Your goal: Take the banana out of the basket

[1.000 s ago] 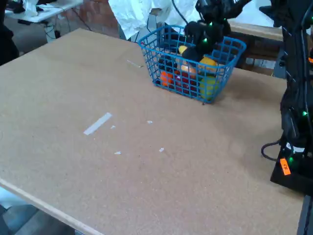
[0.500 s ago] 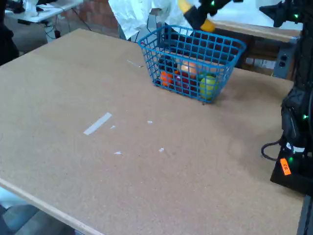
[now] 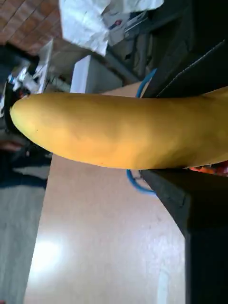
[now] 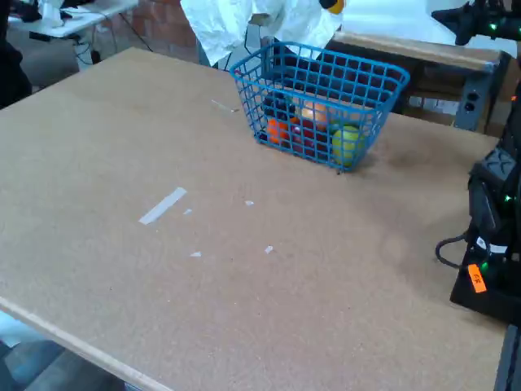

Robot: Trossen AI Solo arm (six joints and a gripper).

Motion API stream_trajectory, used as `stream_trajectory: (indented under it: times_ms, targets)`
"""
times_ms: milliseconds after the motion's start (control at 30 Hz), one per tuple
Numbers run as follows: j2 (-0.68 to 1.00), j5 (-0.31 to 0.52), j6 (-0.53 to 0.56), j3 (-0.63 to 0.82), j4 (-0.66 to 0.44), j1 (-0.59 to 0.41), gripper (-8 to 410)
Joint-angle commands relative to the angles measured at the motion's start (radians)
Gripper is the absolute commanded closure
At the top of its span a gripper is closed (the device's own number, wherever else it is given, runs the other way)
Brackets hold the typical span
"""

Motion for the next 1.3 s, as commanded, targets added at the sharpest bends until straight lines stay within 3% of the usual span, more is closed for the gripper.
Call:
stream_trajectory:
  times_ms: [0,500,1267]
  targets:
    - [-0.006,-0.021,-0.059,0.000,-0.019,0.146,402]
    - [0.004,-0.018,-0.132,0.000,-0.069,0.359,402]
    - [0.340,0.011,-0.135,0.000,-0.105,0.437,402]
